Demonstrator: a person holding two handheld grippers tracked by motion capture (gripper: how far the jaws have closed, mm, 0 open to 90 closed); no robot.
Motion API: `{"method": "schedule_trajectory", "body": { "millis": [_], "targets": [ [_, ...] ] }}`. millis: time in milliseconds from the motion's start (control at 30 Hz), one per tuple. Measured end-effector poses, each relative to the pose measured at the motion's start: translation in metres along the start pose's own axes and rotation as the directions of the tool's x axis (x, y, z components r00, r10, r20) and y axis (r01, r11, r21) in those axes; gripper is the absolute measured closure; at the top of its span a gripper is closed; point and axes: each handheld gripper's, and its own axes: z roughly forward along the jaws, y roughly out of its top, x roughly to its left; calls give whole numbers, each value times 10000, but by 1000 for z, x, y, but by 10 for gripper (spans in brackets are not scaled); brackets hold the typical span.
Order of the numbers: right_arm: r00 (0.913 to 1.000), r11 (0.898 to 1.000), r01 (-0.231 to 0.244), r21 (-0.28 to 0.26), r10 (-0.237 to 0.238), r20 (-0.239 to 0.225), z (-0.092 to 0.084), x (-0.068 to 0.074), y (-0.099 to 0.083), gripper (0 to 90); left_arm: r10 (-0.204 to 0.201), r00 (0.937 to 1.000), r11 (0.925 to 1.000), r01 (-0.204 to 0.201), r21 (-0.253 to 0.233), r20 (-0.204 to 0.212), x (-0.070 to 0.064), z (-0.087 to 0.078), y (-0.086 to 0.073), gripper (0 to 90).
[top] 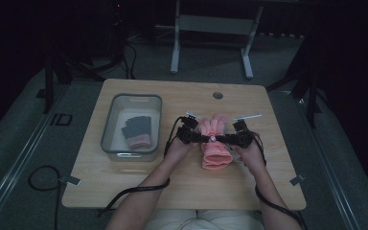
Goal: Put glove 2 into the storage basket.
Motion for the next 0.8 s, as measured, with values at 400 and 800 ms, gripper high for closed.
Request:
{"method": "schedule_trajectory", "body": {
  "millis": [400,800],
  "targets": [
    [9987,9928,370,-1141,-407,-303,-31,27,22,663,664,9968,9959,-689,-582,-444,-24,-50,22,778],
    [9903,9808,1304,-1447,-1358,-278,-35,72,47,662,775,9905,9929,-871,-814,-1138,-27,-104,22,778]
  ]
}}
